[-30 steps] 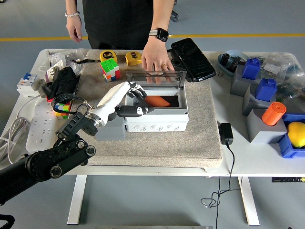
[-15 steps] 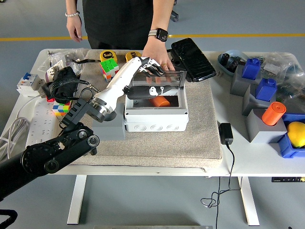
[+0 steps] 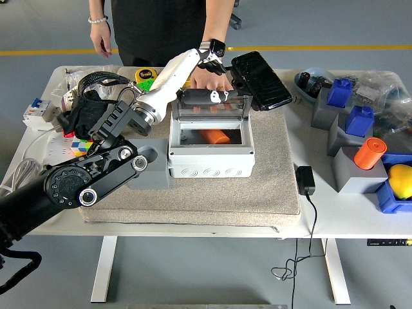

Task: Fetch the battery,place it into the box,close the lid of the box

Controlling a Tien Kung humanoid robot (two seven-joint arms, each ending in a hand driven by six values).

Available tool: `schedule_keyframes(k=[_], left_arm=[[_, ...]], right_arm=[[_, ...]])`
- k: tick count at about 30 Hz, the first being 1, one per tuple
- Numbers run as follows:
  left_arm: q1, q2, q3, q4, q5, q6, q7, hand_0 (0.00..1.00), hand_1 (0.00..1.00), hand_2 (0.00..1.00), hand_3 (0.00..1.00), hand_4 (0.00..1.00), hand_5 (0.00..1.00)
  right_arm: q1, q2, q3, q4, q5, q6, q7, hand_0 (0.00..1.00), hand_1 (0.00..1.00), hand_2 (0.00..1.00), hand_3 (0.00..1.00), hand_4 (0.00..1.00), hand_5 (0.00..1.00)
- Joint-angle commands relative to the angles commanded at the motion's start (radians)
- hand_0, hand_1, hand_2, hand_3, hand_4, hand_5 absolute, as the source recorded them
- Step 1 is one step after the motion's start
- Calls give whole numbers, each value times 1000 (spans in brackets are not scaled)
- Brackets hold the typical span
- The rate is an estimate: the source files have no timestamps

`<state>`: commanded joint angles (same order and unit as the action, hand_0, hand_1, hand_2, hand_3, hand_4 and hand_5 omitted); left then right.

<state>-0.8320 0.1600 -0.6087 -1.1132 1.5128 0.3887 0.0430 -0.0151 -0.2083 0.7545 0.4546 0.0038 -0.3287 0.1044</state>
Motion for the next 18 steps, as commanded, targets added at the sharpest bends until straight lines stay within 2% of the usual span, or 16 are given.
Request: schedule_keyframes(k=[7,8,9,18], left_arm=[[9,18,15,-27,53,-86,117,664,683,633,596,962,433],[11,21,15,-34,60,-96,132,509,600,588,573,966,438],[14,24,15,-41,63,-105,143,509,600,588,573,966,438],[61,65,11,-122,59,-131,177,464,566,558,569,967,441]], right_arm=[[-2,0,1,-2,1,1,-1,590,600,587,544,978,564],[-3,0,0,-2,1,1,-1,590,600,586,544,978,564],[-3,0,1,-2,1,1,-1,590,600,586,544,978,564],[-4,-1,0,1,-1,-1,3,590,600,586,544,977,563]])
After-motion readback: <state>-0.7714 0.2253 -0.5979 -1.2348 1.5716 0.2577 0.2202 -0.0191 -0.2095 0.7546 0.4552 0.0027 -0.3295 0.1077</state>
